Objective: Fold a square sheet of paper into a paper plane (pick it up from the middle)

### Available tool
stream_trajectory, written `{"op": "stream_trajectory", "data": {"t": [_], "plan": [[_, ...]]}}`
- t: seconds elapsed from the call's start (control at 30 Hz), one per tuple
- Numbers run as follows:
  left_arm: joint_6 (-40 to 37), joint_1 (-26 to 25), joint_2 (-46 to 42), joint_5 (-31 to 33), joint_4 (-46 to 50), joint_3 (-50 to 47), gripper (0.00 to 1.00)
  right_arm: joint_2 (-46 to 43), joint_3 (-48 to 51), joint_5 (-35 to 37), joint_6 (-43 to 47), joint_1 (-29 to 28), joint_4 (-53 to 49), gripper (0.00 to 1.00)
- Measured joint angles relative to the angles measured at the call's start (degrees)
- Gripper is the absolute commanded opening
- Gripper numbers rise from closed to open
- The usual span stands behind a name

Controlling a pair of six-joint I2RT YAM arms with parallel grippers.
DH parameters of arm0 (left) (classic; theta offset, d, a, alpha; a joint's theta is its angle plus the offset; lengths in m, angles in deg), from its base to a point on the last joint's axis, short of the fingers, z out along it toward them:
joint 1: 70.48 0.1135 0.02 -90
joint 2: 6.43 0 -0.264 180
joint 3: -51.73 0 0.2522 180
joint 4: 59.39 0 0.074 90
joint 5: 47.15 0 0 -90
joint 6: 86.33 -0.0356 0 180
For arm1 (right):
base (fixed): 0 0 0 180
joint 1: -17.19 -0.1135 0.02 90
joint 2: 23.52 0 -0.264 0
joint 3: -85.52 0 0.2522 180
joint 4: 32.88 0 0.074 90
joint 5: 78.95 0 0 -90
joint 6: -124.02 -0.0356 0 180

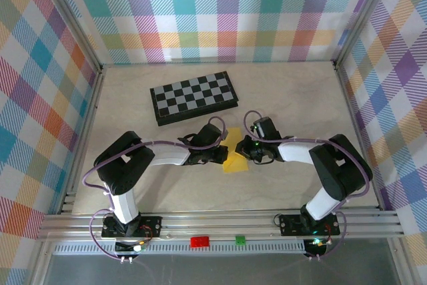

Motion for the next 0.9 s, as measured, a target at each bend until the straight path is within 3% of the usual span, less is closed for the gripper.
{"op": "stream_trajectory", "data": {"t": [0.67, 0.77, 0.9], "plan": [[0.0, 0.0, 0.0, 0.2, 0.1, 0.0, 0.01, 4.5, 0.9, -0.2, -0.3, 0.3, 6.5, 0.12], [0.0, 0.0, 0.0, 0.2, 0.1, 0.0, 0.05, 4.5, 0.9, -0.1, -0.3, 0.3, 6.4, 0.12], [-0.1, 0.0, -0.1, 0.5, 0.3, 0.0, 0.17, 4.4, 0.9, -0.1, -0.3, 0.3, 5.9, 0.12]]}}
